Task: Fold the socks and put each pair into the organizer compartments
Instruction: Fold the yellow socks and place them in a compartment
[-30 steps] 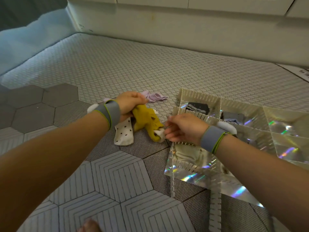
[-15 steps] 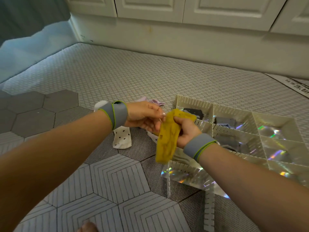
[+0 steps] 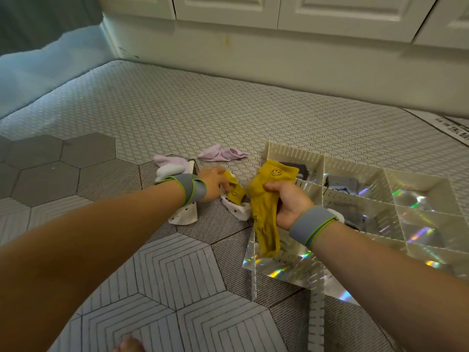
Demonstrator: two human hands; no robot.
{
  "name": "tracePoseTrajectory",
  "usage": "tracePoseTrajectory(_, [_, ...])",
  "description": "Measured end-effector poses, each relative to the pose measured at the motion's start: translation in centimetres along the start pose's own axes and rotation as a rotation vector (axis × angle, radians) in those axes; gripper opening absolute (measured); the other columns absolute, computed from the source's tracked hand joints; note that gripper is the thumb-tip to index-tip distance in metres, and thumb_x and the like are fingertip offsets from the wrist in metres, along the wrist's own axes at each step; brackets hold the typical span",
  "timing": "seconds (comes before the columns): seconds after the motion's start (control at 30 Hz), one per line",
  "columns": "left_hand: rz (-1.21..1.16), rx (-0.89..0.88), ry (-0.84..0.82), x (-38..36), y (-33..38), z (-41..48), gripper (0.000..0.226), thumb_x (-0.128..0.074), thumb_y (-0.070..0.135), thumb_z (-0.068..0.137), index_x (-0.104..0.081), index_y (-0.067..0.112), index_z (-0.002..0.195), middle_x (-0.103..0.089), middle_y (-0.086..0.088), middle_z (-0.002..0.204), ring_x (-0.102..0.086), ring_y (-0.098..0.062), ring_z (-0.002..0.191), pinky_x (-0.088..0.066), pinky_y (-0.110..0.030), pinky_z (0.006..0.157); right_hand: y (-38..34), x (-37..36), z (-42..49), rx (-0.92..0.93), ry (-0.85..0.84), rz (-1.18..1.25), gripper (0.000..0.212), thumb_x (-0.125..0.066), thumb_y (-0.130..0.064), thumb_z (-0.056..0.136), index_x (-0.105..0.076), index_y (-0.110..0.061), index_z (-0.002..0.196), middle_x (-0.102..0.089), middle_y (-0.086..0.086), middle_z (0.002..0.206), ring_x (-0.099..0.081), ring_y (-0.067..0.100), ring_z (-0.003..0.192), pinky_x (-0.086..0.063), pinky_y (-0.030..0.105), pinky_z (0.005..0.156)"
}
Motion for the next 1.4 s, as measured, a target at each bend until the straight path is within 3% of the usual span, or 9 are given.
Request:
tracePoseTrajectory(0.13, [0.274, -0.054, -0.130, -1.5, 0.4, 1.2, 0.045, -0.043, 0.006, 0.090, -0.056, 0.032, 0.125, -0.006, 0.009, 0.159, -0.002, -0.028, 0.147, -0.015, -0.046, 0.118, -0.1, 0.5, 0.7, -0.024, -0.005, 0.063, 0.033, -0.052, -0.026, 0.092, -0.059, -0.006, 0.117, -0.066, 0.017, 0.108, -0.063, 0.031, 0.090, -0.051, 0.043, 0.074])
tracePoseTrajectory(0.27, [0.395, -0.105, -0.062, -1.2, 1.2, 1.9, 0.046, -0.043, 0.010, 0.089, -0.050, 0.029, 0.130, -0.030, 0.006, 0.151, -0.030, -0.023, 0.138, -0.033, -0.045, 0.109, -0.2, 1.1, 1.5, -0.018, -0.036, 0.126, 0.044, -0.050, -0.039, 0.091, -0.059, -0.008, 0.122, -0.064, 0.017, 0.120, -0.062, 0.034, 0.106, -0.051, 0.043, 0.080])
tracePoseTrajectory(0.47, [-0.306, 0.121, 0.293, 1.5, 1.4, 0.7, 0.033, -0.051, 0.006, 0.084, -0.052, 0.015, 0.115, -0.056, -0.004, 0.099, -0.058, -0.029, 0.098, -0.042, -0.027, 0.077, -0.6, 1.5, 1.9, 0.010, -0.030, 0.149, 0.034, -0.046, -0.038, 0.095, -0.062, -0.009, 0.101, -0.067, 0.015, 0.102, -0.063, 0.031, 0.091, -0.049, 0.045, 0.081])
tracePoseTrajectory(0.63, [-0.803, 0.202, 0.257, 3.7, 1.8, -0.2, 0.054, -0.064, 0.005, 0.080, -0.047, 0.016, 0.131, -0.055, -0.012, 0.119, -0.055, -0.026, 0.095, -0.048, -0.031, 0.079, -0.7, 1.4, 1.6, 0.029, 0.005, 0.114, 0.034, -0.048, -0.035, 0.095, -0.059, -0.010, 0.116, -0.067, 0.014, 0.107, -0.063, 0.032, 0.102, -0.050, 0.045, 0.083])
tracePoseTrajectory(0.77, [-1.231, 0.255, 0.093, 4.6, 2.0, -1.1, 0.025, -0.058, -0.007, 0.082, -0.063, 0.008, 0.102, -0.055, -0.017, 0.130, -0.062, -0.024, 0.078, -0.057, -0.035, 0.064, -0.7, 1.2, 1.3, 0.062, 0.028, 0.074, 0.036, -0.050, -0.032, 0.094, -0.057, -0.009, 0.121, -0.065, 0.016, 0.114, -0.062, 0.033, 0.107, -0.048, 0.049, 0.093])
tracePoseTrajectory(0.9, [-1.151, 0.247, 0.201, 4.8, 2.0, -1.5, 0.027, -0.063, -0.005, 0.079, -0.052, 0.018, 0.069, -0.058, -0.008, 0.077, -0.058, -0.024, 0.074, -0.051, -0.035, 0.070, -1.0, 1.2, 1.2, 0.095, 0.061, 0.019, 0.042, -0.052, -0.036, 0.092, -0.056, -0.010, 0.125, -0.065, 0.016, 0.117, -0.062, 0.033, 0.105, -0.047, 0.051, 0.095])
tracePoseTrajectory(1.1, [-0.997, 0.178, 0.248, 5.2, 3.0, -2.1, 0.027, -0.071, 0.013, 0.077, -0.046, 0.019, 0.068, -0.057, -0.015, 0.089, -0.059, -0.029, 0.089, -0.051, -0.052, 0.084, -1.4, 0.8, 0.2, 0.122, 0.021, 0.022, 0.031, -0.050, -0.039, 0.093, -0.058, -0.014, 0.108, -0.067, 0.012, 0.100, -0.063, 0.031, 0.104, -0.048, 0.048, 0.094])
tracePoseTrajectory(1.23, [-0.713, 0.138, 0.390, 5.5, 4.1, -2.3, 0.035, -0.066, 0.015, 0.076, -0.035, 0.021, 0.061, -0.043, -0.001, 0.066, -0.045, -0.022, 0.076, -0.036, -0.029, 0.057, -1.6, 0.2, -0.1, 0.170, -0.014, 0.019, 0.034, -0.049, -0.041, 0.094, -0.057, -0.015, 0.115, -0.067, 0.009, 0.099, -0.063, 0.028, 0.100, -0.049, 0.042, 0.086])
tracePoseTrajectory(1.4, [-0.439, 0.034, 0.419, 4.7, 7.0, -3.2, 0.027, -0.058, 0.023, 0.073, -0.034, 0.022, 0.061, -0.041, 0.006, 0.063, -0.043, -0.020, 0.067, -0.032, -0.030, 0.059, -1.0, -0.6, 0.1, 0.215, -0.109, 0.046, 0.042, -0.046, -0.042, 0.095, -0.056, -0.014, 0.125, -0.064, 0.013, 0.121, -0.062, 0.027, 0.102, -0.051, 0.037, 0.083])
Point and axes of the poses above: each hand's wrist, its own z-axis towards the middle knuckle, its own x-axis out of the back of the hand, y = z × x, the point moved 2 cm from there along z, towards the middle knuckle
